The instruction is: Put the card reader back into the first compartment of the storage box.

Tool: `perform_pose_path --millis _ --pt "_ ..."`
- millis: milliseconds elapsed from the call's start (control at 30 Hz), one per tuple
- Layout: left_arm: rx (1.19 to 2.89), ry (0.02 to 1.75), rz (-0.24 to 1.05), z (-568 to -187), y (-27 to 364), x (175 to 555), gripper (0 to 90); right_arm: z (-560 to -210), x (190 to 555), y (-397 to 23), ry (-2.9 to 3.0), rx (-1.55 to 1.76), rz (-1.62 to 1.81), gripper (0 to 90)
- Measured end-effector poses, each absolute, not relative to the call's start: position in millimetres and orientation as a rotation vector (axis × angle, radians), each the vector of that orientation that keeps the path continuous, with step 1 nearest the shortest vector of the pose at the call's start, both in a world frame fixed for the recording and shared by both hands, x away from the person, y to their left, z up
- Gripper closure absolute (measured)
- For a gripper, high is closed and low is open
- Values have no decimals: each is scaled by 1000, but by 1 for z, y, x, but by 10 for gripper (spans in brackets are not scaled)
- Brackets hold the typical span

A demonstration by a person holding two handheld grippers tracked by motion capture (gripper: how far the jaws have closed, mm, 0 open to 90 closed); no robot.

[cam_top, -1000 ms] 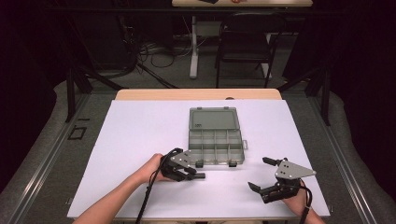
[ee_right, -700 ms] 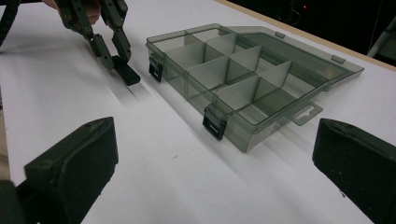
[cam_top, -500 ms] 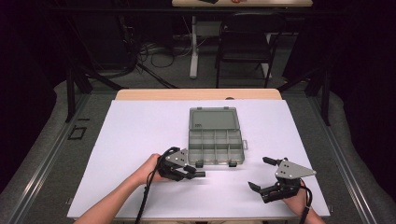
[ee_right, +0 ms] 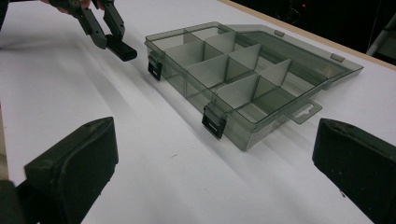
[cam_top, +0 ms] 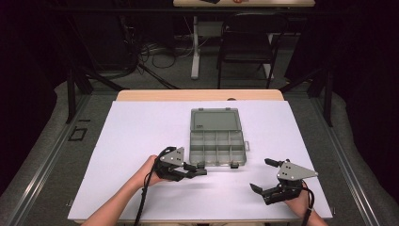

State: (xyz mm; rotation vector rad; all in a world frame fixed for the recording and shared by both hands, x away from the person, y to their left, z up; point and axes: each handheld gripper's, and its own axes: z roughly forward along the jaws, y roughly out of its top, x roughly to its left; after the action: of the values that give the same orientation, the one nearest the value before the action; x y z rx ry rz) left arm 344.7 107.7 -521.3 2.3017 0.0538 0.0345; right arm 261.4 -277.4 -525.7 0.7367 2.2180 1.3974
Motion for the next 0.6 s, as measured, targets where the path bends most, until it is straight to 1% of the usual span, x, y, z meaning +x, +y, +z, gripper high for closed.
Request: perform_pose_path --millis 600 --pt "2254 50 55 -514 105 344 744 -526 262 -278 2218 737 1390 0"
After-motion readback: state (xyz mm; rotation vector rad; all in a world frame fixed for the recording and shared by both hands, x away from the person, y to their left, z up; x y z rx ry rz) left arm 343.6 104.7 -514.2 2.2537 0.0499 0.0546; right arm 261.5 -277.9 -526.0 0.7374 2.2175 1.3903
